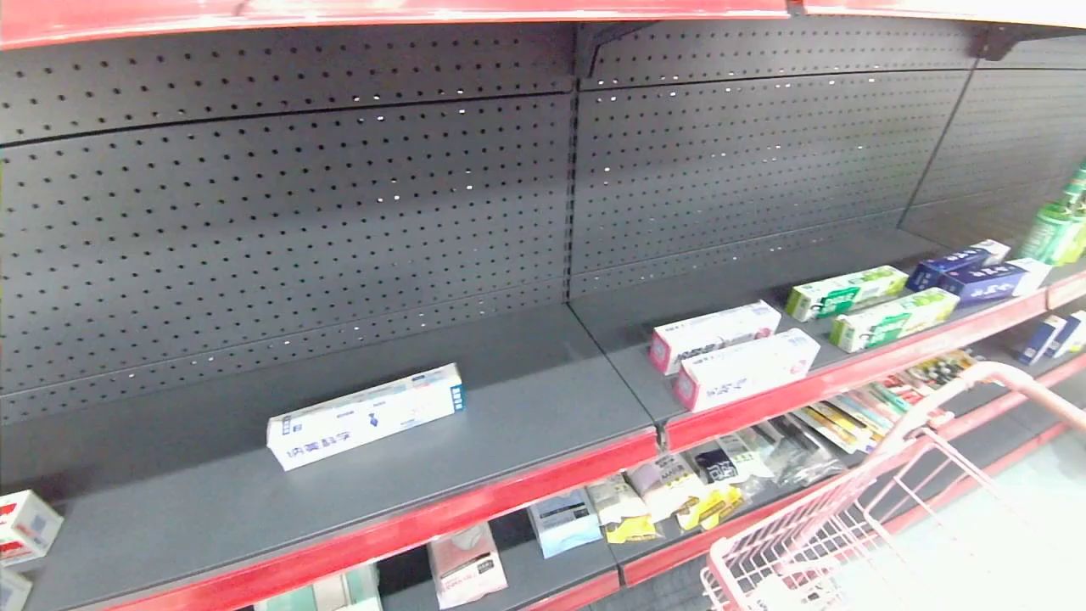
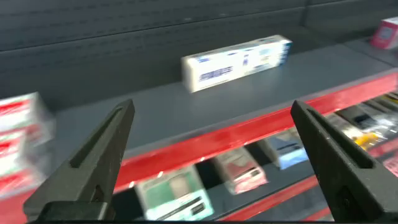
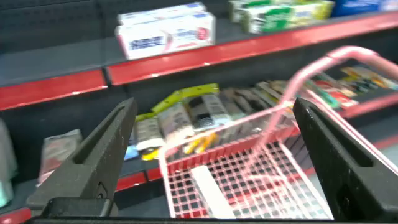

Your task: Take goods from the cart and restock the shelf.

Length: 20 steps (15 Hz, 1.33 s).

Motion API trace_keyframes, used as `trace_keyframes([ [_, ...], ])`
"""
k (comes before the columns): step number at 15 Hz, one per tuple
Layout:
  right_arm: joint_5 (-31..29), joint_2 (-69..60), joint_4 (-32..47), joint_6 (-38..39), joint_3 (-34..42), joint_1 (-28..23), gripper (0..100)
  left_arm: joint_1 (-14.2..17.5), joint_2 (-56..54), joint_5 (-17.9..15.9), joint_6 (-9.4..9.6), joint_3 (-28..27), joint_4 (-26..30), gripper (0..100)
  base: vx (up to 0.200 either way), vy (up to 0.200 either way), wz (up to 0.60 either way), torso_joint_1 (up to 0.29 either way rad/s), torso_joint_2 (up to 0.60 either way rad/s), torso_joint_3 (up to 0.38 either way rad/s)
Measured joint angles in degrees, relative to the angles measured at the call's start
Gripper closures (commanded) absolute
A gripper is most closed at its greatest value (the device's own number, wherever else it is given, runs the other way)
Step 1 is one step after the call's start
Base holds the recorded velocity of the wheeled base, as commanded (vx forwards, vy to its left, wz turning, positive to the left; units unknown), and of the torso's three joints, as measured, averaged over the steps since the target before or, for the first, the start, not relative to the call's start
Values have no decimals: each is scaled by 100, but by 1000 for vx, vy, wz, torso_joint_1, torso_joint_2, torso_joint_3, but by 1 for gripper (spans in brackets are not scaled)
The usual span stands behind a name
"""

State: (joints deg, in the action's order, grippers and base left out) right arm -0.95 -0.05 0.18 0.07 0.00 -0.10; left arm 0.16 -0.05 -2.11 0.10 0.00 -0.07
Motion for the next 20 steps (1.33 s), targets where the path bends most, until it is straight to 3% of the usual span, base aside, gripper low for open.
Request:
trace_keyframes([
  [5,-2,0,-5,-2,0,0,0,0,0,0,6,0,0,0,0,0,-600,1,1,4],
  [9,-2,0,0,-5,0,5,0,2,0,1,45,-5,-13,0,-150,-150,0,4,3,4],
  [12,-5,0,2,2,0,12,0,13,0,-7,52,-2,-13,0,-200,0,0,2,1,-2],
  [20,0,0,-2,0,0,2,0,2,0,0,52,0,0,0,0,0,0,0,0,0],
])
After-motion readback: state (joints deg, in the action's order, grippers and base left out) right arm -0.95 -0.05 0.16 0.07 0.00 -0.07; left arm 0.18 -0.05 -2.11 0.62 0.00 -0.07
